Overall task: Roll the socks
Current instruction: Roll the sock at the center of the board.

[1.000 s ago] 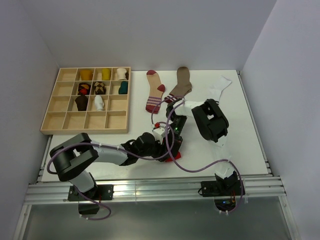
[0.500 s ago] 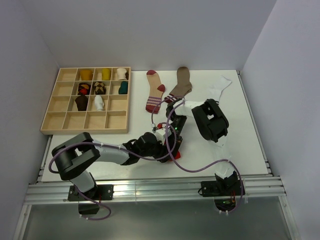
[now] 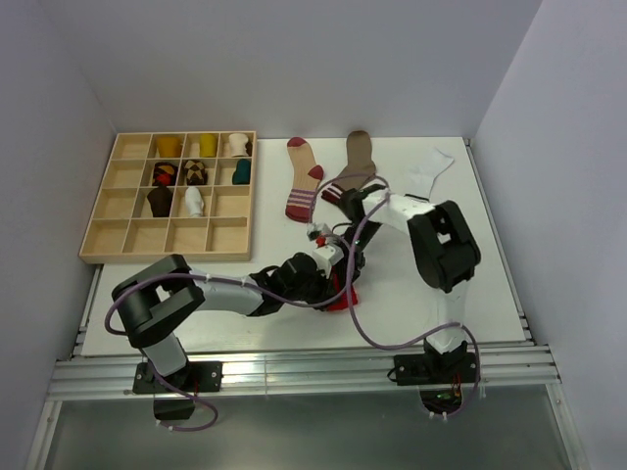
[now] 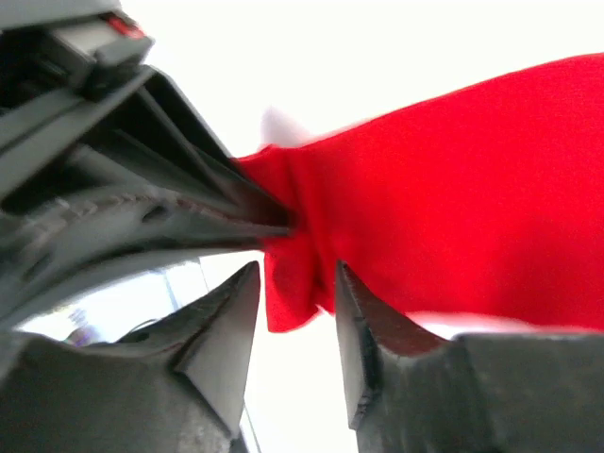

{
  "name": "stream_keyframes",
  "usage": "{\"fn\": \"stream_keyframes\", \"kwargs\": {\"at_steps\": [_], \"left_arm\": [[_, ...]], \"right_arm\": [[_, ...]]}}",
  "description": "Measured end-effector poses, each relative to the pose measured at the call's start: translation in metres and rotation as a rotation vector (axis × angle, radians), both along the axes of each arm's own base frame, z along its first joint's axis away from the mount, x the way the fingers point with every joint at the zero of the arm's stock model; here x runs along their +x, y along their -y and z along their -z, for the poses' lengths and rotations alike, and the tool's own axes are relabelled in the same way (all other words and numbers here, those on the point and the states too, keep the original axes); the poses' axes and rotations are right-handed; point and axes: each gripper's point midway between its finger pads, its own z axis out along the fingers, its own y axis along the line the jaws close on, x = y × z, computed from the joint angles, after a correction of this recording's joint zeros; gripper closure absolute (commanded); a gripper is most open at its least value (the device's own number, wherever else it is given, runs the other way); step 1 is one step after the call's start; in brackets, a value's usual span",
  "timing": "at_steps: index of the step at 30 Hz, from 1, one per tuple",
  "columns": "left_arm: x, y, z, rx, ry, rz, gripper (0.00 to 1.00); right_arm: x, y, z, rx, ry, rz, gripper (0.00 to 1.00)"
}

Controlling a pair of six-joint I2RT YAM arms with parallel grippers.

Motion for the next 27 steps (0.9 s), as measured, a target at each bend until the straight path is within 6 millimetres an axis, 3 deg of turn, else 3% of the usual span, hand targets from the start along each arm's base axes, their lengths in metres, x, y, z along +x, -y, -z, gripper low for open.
{"fn": "stream_keyframes", "kwargs": {"at_steps": [3,6,10,13,16,21,27], "left_arm": [[0.001,0.006,-0.008,-0.028,-0.011,0.018,1.00],[-0.001,-0.001,0.001,-0.010,-0.096,0.019,1.00],[0.007,-0.010,0.001,-0.007,-0.197,-0.015,1.00],[0.012,-0.013,0.002,0.006,-0.282,-0.033,1.00],[0.017,-0.011,0.003,0.031,-0.358,-0.039,1.00],[0.017,0.000,0.005,0.071,-0.517,-0.021,1.00],[0.018,-0.007,0.008,0.062,-0.745,-0.042,1.00]], "right_arm": [[0.027,0.005,-0.020,0.064,0.141,0.071,0.53],[0.051,0.017,-0.045,0.127,0.268,0.158,0.52],[0.066,0.034,-0.073,0.177,0.403,0.270,0.48],[0.070,0.042,-0.079,0.189,0.455,0.310,0.48],[0.067,0.050,-0.073,0.179,0.492,0.325,0.48],[0.044,0.060,-0.067,0.168,0.617,0.285,0.44],[0.010,0.042,-0.059,0.203,0.854,0.110,0.38]]}}
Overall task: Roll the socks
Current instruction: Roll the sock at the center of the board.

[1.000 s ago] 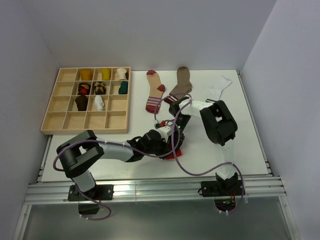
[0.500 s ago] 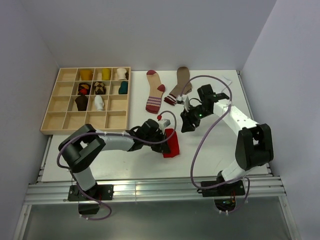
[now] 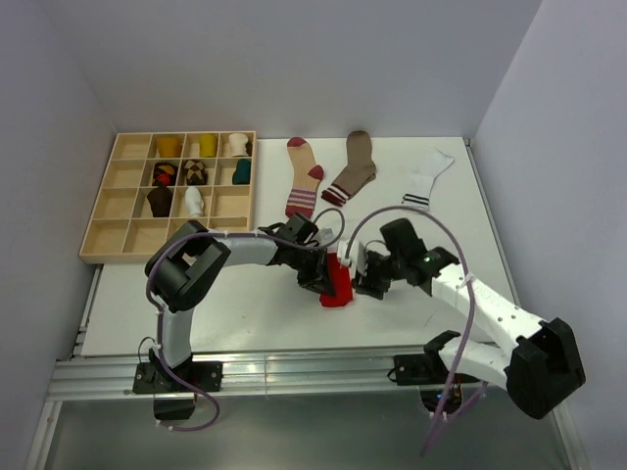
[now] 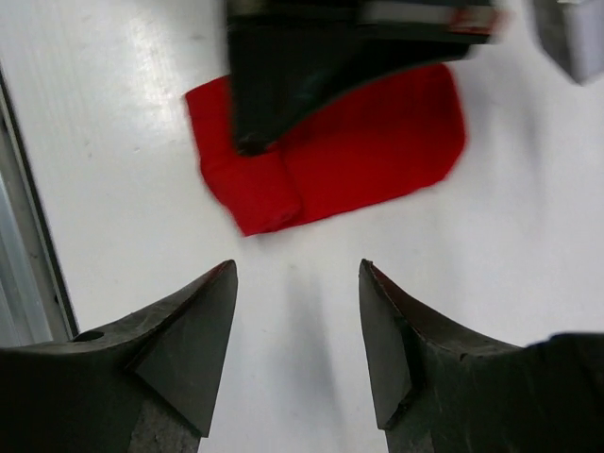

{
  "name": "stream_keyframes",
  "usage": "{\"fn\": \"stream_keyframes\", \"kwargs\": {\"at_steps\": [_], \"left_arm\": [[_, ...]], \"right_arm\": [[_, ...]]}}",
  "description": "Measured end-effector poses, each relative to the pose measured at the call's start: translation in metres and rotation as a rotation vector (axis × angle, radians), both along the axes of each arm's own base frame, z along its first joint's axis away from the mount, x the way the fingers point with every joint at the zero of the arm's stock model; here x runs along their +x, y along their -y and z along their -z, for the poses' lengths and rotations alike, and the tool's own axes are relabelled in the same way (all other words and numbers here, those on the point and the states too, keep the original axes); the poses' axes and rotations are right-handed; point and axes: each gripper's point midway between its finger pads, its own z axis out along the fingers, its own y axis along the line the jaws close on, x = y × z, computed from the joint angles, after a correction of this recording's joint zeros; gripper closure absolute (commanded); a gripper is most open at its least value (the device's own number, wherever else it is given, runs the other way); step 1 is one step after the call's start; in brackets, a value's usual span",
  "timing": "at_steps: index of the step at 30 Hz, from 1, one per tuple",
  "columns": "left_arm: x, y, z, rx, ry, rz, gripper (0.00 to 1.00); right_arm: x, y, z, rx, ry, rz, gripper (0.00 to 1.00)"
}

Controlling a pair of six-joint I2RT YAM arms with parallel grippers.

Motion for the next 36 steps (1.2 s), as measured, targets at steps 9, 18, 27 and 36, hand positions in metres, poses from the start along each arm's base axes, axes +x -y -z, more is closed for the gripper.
{"fn": "stream_keyframes", "kwargs": {"at_steps": [9,18,27,36], "left_arm": [[0.005,-0.008,0.002,0.048,-0.150,-0.039,1.00],[0.005,-0.009,0.003,0.047,-0.194,-0.045,1.00],[0.006,-0.009,0.003,0.039,-0.209,-0.044,0.96],[0.010,-0.015,0.003,-0.011,-0.213,-0.133,0.62]], "right_arm": [[-0.027,-0.022,0.053,-0.162,0.125,-0.168,0.39],[-0.026,-0.042,0.061,-0.209,0.255,-0.221,0.39],[-0.022,-0.055,0.076,-0.253,0.292,-0.239,0.66],[-0.017,-0.054,0.074,-0.205,0.202,-0.208,0.83]]}}
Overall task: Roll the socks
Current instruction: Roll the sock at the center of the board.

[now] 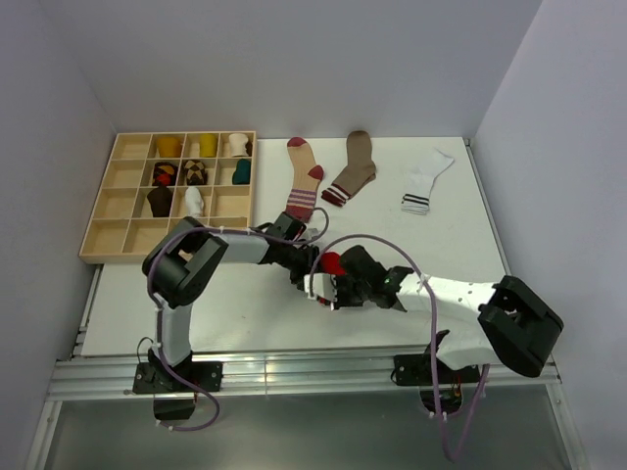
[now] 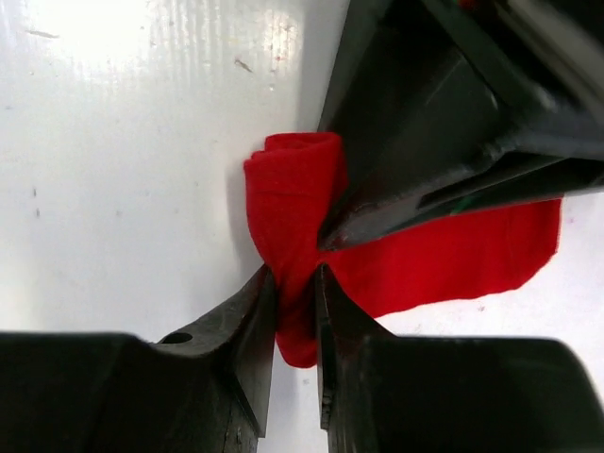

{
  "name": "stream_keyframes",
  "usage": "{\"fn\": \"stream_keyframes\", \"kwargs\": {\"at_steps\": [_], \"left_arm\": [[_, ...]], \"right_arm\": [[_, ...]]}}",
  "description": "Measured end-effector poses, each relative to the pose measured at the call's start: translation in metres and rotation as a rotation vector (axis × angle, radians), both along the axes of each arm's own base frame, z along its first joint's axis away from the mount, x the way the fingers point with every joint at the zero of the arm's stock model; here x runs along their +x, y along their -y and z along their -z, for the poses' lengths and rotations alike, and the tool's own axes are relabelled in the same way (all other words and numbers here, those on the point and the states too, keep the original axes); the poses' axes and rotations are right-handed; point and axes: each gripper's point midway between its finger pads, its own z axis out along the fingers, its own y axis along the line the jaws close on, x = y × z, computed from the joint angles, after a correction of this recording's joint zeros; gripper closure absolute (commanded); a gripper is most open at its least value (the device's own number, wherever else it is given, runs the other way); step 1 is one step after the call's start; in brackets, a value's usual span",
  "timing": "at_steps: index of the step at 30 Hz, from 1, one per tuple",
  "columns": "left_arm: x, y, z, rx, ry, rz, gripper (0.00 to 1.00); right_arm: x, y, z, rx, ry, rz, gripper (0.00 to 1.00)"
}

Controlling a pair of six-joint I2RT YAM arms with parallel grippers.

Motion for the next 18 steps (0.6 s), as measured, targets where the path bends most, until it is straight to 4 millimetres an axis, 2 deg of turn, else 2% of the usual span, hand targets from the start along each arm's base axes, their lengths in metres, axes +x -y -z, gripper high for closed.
{"fn": "stream_keyframes", "kwargs": {"at_steps": [7,12,16,18], "left_arm": [[0.009,-0.015,-0.021,-0.054,0.139,-0.191,0.57],[0.017,-0.032,-0.039,-0.075,0.253,-0.340,0.57],[0.031,-0.047,-0.058,-0.070,0.433,-0.426,0.54],[0.036,-0.048,-0.068,-0.055,0.563,-0.419,0.53]], "right_arm": [[0.013,0.014,-0.004,0.017,-0.279,0.054,0.82],[0.020,0.013,-0.003,-0.008,-0.504,0.052,0.81],[0.026,0.011,-0.002,-0.013,-0.710,0.080,0.80],[0.029,0.011,-0.002,-0.018,-0.804,0.103,0.80]]}}
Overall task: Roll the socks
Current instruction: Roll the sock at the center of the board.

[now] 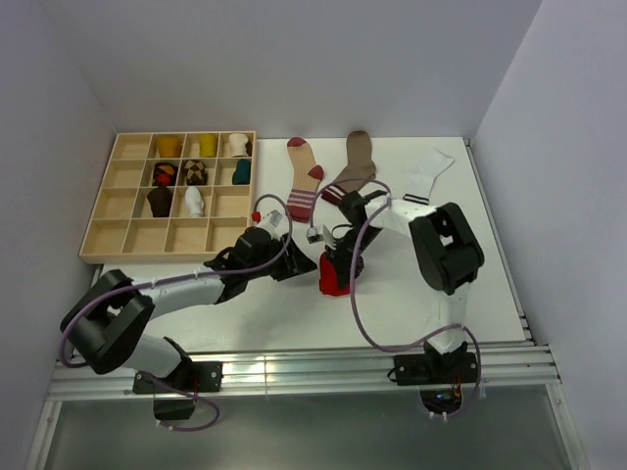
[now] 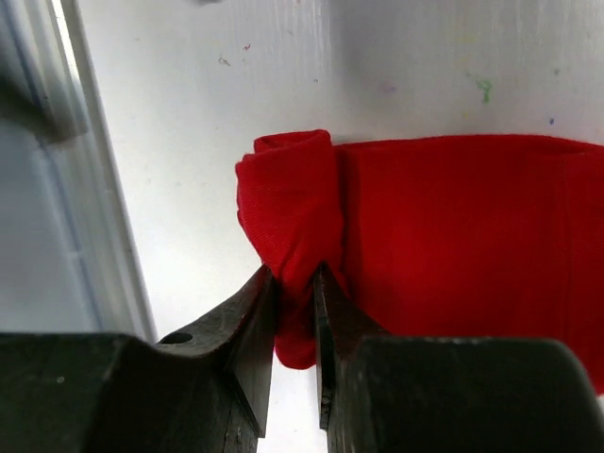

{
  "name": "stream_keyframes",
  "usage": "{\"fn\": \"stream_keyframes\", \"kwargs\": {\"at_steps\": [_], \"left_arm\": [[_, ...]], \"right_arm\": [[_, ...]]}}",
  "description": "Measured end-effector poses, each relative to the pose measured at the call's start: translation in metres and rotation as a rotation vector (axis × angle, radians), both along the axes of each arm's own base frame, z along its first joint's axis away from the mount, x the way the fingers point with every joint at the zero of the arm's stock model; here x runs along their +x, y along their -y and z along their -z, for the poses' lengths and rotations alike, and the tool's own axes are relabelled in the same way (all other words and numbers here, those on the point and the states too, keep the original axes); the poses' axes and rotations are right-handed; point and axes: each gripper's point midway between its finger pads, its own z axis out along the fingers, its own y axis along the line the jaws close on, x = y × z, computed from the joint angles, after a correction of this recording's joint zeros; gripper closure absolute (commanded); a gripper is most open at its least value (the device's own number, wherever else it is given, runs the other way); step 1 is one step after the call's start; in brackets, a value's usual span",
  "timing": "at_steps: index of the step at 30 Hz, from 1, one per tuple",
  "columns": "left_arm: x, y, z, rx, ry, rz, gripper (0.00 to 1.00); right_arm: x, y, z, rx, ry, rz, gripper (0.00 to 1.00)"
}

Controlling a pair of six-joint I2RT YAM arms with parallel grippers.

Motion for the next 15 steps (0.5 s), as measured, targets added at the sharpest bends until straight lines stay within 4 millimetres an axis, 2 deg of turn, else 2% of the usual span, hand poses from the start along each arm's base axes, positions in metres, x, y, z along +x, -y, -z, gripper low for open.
{"fn": "stream_keyframes", "kwargs": {"at_steps": [4,8,15], "left_arm": [[-0.009,0.009,-0.011,0.109,0.235,0.073,0.52],[-0.021,0.017,-0.003,0.262,0.431,0.186,0.50],[-0.019,0.030,0.006,0.472,0.644,0.312,0.45]], "right_arm": [[0.002,0.000,0.000,-0.024,-0.158,0.036,0.80],[0.003,0.000,0.001,-0.044,-0.253,0.059,0.79],[-0.002,0.005,0.001,-0.087,-0.353,0.087,0.79]]}}
